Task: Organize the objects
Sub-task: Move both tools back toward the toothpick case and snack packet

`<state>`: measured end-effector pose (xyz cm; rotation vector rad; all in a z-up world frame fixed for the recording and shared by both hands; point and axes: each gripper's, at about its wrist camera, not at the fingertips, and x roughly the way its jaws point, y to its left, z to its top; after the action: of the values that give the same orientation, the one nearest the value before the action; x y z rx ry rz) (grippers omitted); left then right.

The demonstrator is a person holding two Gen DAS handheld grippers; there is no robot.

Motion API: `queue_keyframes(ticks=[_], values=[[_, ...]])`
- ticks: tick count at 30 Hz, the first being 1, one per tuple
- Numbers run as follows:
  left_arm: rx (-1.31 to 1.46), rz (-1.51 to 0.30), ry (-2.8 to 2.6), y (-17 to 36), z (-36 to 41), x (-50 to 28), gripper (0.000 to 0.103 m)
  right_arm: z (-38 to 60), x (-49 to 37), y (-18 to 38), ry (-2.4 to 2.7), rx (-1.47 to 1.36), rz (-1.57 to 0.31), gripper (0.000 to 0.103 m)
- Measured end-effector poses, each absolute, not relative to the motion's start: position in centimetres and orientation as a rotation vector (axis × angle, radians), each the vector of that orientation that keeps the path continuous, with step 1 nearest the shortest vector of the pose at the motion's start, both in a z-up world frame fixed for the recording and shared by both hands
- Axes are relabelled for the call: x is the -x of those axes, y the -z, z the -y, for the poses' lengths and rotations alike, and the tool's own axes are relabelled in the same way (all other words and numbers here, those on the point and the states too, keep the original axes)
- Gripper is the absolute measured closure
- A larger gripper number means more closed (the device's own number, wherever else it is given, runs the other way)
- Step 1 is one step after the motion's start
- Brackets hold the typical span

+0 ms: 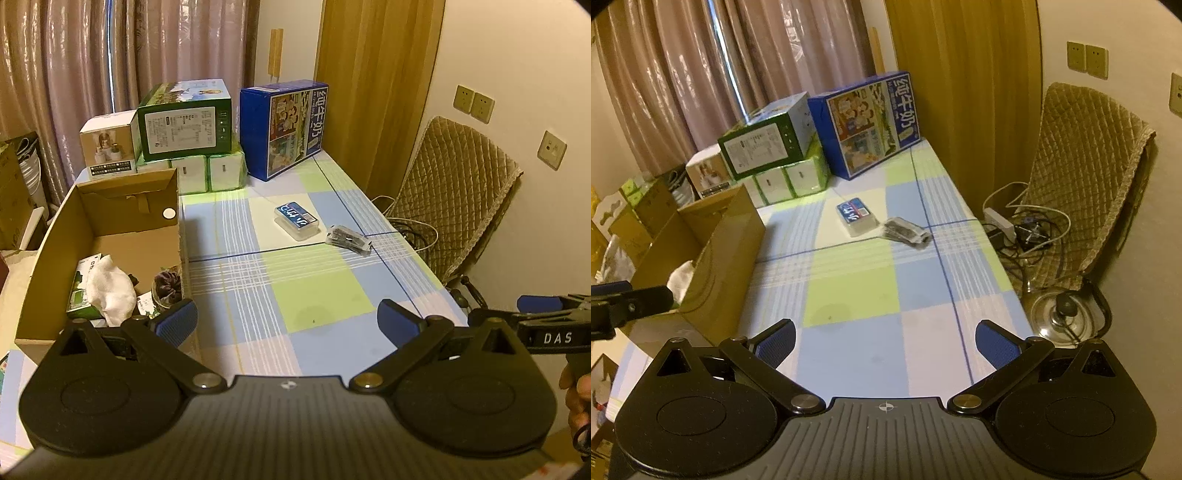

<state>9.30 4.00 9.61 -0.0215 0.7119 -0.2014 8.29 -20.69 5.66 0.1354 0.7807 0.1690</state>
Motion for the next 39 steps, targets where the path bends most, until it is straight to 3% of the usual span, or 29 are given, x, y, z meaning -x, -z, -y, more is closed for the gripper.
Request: queue_keyframes(ticks=[13,28,39], values=[[0.019,-0.706,0.227,-9.5,-3.0,-11.5,0.001,20.7,-10.5,-5.3,-0.177,-0.039,-0.775,0.002],[0.019,-0.750,0.211,-6.2,-0.9,-20.2,0.001,22.0,-19.2,-1.2,-0.275,0.116,-0.753,0.003],[-0.025,-0.773,0.159,-1.3,1.2,-27.4,0.002,21.4,-28.0,3.1,-0.439,0.209,-0.734,0.019]])
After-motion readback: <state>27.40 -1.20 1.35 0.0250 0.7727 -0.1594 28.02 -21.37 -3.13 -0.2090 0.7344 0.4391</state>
